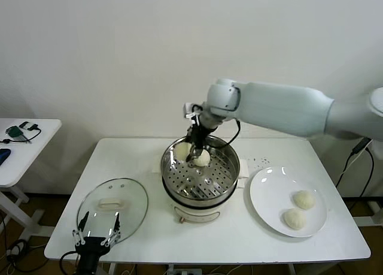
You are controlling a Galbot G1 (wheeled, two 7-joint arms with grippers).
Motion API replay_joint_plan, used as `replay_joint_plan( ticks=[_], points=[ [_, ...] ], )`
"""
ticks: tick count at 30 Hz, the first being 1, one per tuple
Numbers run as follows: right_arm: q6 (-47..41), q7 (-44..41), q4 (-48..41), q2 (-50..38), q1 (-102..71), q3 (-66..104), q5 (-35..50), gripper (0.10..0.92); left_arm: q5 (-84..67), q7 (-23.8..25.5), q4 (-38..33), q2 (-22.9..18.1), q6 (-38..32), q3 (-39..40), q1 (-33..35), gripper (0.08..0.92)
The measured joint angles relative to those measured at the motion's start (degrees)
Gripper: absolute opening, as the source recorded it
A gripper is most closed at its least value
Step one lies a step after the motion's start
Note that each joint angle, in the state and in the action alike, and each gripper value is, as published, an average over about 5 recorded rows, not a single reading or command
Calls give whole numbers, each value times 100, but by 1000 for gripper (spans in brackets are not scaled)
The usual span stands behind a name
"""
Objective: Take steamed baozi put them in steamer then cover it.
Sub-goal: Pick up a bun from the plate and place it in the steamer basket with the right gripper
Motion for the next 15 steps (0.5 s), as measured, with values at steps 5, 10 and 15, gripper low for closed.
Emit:
replay_joint_plan(
  ticks=[5,10,15],
  points=[
    [-36,48,-41,89,-146,-62,-89,670,3,-3,3,-2,-1,3,-2,823],
    [-66,75,-86,142,-271,-79,-199,670,8,-1,6,-4,6,4,-19,823],
    [-90,101,-132,194,-382,-70,-277,700,13,2,29,-11,21,4,-39,823]
  ],
)
